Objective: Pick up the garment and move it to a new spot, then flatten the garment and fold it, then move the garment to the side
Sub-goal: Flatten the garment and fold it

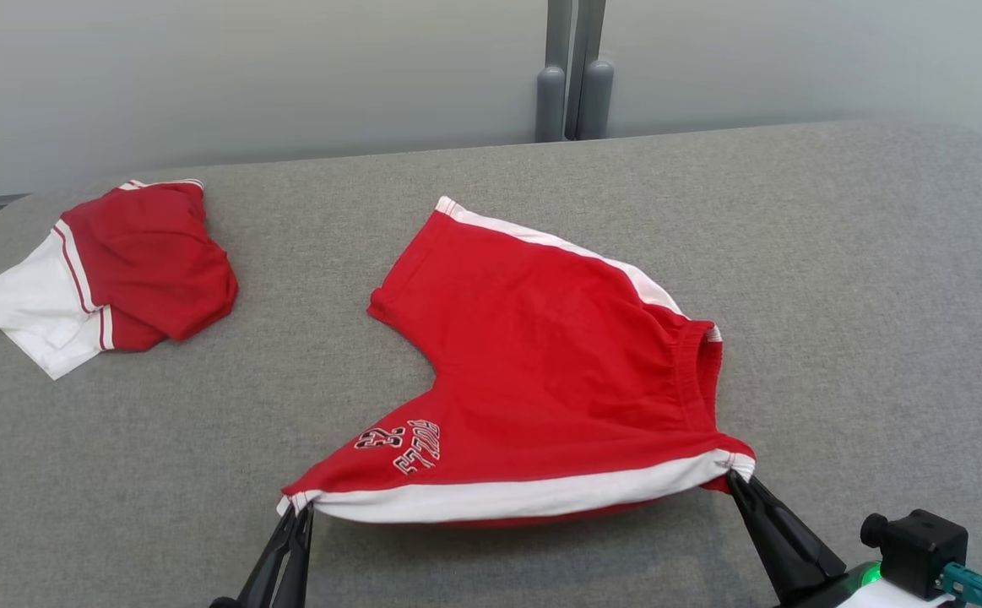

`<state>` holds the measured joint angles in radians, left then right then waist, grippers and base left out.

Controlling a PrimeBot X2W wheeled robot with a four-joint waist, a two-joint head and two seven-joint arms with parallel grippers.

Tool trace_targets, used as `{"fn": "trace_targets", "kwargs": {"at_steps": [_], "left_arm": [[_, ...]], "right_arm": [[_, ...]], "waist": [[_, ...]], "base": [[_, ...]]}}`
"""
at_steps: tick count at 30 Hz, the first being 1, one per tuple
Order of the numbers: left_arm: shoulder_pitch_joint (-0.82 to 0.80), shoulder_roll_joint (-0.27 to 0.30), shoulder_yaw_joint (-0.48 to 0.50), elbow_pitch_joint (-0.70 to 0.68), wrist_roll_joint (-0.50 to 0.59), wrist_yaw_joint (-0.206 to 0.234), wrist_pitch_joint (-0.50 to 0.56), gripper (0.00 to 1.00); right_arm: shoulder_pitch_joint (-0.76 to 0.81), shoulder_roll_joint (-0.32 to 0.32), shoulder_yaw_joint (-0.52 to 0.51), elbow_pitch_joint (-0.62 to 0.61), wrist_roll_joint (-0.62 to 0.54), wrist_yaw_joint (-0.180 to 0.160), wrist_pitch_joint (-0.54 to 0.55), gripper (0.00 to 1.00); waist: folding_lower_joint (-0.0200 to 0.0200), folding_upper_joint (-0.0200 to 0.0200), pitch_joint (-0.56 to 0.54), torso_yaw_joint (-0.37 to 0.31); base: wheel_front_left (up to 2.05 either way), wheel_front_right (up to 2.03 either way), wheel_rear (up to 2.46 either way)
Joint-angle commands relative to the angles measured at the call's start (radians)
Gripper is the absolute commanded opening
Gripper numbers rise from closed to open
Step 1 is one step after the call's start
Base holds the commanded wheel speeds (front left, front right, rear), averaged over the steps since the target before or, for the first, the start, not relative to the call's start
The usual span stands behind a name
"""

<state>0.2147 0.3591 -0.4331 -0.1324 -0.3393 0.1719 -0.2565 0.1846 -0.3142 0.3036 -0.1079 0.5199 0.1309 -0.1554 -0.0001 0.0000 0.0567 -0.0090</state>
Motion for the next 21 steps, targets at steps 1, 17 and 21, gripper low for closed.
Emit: {"fn": "trace_targets", "kwargs": {"at_steps": [1,17,21], "left_arm": [[0.0,0.012,0.007,-0.004,-0.002,0.002,0.004,0.0],[-0.265,0.028,-0.003,0.207,-0.009,-0.105,0.038,0.0],[-0.369,0.03,-0.006,0.274,-0.004,-0.136,0.058,0.0]], "right_arm": [[0.01,0.004,0.003,-0.008,0.002,0.0,0.007,0.0],[-0.1,0.049,0.034,0.108,-0.012,0.0,-0.003,0.0],[-0.142,0.088,0.028,0.136,-0.032,0.0,0.002,0.0]], "waist": [[0.0001,0.0,0.0,-0.002],[0.0001,0.0,0.03,-0.027],[0.0001,0.0,0.052,-0.053]], "base": [[0.0,0.0,0.0],[0.0,0.0,0.0],[0.0,0.0,0.0]]}}
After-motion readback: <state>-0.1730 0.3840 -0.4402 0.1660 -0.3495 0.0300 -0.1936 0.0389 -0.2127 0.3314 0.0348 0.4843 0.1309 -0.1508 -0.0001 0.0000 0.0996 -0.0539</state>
